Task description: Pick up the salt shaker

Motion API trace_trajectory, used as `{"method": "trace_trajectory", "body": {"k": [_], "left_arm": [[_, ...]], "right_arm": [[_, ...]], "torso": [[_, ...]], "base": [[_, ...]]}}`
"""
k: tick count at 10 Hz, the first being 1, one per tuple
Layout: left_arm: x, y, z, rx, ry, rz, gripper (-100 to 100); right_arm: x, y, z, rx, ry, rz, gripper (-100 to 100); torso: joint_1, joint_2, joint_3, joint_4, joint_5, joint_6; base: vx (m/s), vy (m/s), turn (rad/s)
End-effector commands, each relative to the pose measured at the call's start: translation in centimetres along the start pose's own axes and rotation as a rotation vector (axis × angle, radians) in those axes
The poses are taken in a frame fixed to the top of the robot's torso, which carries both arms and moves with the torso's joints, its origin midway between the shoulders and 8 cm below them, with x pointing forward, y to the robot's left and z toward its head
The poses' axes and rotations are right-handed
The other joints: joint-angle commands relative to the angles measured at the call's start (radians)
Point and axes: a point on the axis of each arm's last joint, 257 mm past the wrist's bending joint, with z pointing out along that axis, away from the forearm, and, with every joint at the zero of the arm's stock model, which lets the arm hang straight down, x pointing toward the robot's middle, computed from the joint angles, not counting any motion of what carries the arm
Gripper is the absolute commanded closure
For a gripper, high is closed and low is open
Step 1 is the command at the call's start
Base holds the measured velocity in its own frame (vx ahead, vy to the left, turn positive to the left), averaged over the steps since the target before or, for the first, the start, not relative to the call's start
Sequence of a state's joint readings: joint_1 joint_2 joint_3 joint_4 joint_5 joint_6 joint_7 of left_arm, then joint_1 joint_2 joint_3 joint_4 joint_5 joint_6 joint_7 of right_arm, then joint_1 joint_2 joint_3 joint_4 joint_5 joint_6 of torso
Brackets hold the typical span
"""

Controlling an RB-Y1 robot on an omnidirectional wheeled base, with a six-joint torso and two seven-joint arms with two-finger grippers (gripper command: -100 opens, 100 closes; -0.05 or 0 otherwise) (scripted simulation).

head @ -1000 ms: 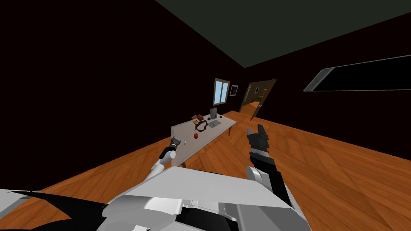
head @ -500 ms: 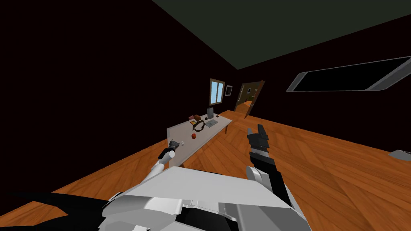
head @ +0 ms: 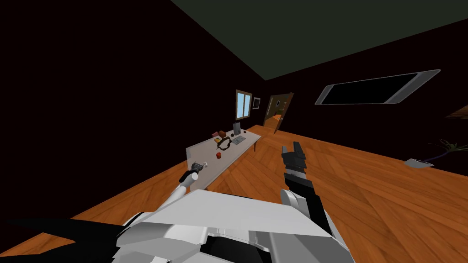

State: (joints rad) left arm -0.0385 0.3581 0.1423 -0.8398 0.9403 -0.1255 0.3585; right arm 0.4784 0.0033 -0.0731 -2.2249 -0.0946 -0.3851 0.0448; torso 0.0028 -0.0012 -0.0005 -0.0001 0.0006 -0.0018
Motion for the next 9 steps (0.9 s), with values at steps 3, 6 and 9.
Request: {"method": "trace_trajectory", "body": {"k": [3, 6, 9], "left_arm": [[-3.0, 0.4, 0.4, -0.029, -0.084, -0.092, -100], [-5.7, 1.0, 0.3, -0.051, -0.157, -0.169, -100], [-8.4, 1.7, -0.1, -0.07, -0.231, -0.236, -100]], "right_arm": [[0.0, 0.0, 0.0, 0.0, 0.0, 0.0, 0], [0.0, 0.0, 0.0, 0.0, 0.0, 0.0, 0], [0.0, 0.0, 0.0, 0.0, 0.0, 0.0, 0]], "torso": [[0.0, 0.0, 0.0, 0.0, 0.0, 0.0], [0.0, -0.001, 0.0, 0.0, 0.0, 0.0], [0.0, -0.001, -0.001, 0.0, 0.0, 0.0]], "base": [[-0.013, 0.019, -0.159], [-0.009, 0.018, -0.16], [0.005, 0.019, -0.132]]}}
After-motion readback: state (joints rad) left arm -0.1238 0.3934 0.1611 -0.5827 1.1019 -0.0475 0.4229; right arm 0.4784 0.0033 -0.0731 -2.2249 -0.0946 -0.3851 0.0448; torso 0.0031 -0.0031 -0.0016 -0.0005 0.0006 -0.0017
